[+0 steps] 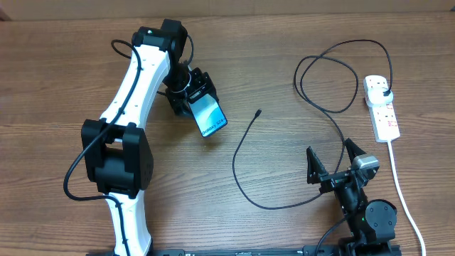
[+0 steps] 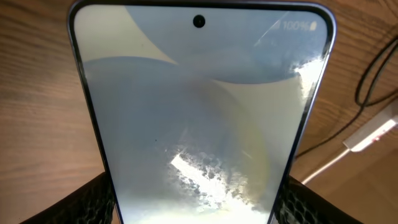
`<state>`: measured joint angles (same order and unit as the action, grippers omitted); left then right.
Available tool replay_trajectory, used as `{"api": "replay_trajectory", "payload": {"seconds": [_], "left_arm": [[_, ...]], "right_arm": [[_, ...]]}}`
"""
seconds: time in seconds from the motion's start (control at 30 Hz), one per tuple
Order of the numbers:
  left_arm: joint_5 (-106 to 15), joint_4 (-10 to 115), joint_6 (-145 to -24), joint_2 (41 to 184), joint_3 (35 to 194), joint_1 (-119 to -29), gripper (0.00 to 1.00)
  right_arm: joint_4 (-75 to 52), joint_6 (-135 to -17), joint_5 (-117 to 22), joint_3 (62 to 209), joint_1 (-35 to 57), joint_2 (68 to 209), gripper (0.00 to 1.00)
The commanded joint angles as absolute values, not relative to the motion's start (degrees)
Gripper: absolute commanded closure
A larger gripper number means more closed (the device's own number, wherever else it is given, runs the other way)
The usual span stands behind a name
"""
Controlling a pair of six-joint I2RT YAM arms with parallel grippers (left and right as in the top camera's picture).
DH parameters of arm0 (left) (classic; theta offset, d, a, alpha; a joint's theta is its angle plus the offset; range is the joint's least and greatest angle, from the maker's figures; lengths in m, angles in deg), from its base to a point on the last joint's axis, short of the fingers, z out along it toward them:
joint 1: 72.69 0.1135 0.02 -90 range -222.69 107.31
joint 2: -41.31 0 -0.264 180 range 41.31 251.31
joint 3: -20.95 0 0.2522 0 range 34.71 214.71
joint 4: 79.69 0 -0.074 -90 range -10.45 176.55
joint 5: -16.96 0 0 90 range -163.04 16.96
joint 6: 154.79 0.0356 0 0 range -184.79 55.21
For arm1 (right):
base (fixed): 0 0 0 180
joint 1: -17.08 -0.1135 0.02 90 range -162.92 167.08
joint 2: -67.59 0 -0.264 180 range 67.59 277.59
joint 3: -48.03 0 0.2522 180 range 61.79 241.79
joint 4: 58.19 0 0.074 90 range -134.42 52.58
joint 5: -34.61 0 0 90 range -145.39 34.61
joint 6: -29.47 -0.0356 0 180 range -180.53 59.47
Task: Plug charger to phone and switch on socket
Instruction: 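Lift the phone with the left gripper and tilt it upright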
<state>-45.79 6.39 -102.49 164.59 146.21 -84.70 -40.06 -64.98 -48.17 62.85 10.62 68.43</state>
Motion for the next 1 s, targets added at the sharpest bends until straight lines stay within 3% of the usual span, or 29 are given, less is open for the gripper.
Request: {"api": "replay_trajectory", "payload": {"seconds": [0.0,0.53,0.97], "left_arm": [[-41.6,5.5,-105.2,164.5,147.8,-84.7,0.3],[-41.0,2.8,-113.8,164.5,147.8,-84.7,0.29],[-25.2,0.8,-114.2,164.5,147.8,-84.7,0.29]], "right_arm": [[-40.2,-65.0,-48.5,62.2,10.3,67.8,0.0],[-40.3,-65.0,-48.5,62.2,10.3,67.8,0.0],[-40.3,-65.0,-48.5,62.2,10.3,67.8,0.0]]}}
